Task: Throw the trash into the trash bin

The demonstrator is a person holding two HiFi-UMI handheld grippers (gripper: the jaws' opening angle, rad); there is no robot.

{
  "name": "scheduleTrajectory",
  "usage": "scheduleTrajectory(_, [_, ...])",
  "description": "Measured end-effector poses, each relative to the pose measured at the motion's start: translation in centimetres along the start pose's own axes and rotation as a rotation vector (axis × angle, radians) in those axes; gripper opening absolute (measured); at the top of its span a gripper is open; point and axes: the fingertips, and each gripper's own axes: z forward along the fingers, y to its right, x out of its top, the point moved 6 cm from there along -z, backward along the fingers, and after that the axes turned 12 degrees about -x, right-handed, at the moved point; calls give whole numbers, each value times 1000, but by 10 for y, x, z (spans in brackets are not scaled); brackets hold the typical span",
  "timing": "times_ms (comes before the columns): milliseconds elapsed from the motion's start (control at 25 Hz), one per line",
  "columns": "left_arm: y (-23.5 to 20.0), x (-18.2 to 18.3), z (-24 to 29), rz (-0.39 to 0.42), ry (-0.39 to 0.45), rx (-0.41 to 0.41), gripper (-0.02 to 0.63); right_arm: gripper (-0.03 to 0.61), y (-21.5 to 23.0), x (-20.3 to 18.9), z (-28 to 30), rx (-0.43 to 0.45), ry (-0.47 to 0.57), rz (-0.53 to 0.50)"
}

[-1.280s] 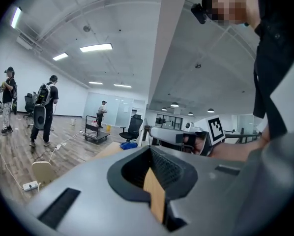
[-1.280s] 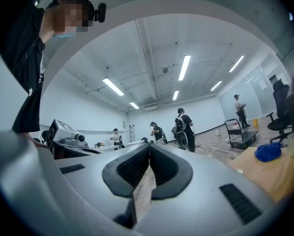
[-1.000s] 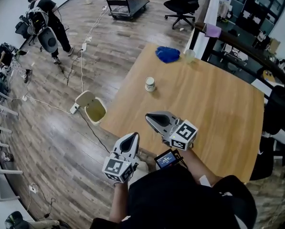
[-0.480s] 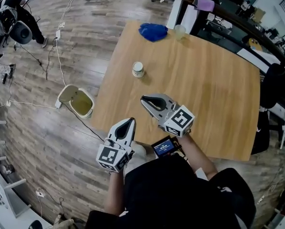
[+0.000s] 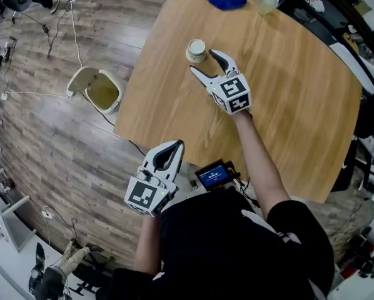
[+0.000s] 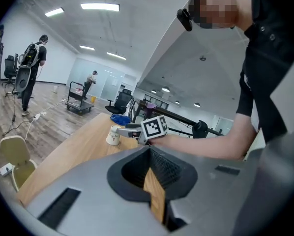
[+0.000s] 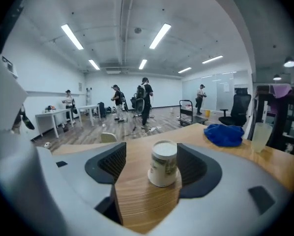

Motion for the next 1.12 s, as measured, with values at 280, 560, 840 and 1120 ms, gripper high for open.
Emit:
scheduleTrajectory(280, [-26,-22,-13,-88,-5,41,-5,302,23,-27,67,-74,-86,12])
scheduleTrajectory(560, [-44,-25,-19,-114,19,59,-5,267,13,-24,73,-105,-91,-39])
scheduleTrajectory(840, [-47,-24,-27,-134,56,93,-5,267,6,-20,72,-90,-89,-57])
scheduleTrajectory(1120, [-44,-24,-50,-165,101,138,-5,267,-25,1,89,-36,-83,-98])
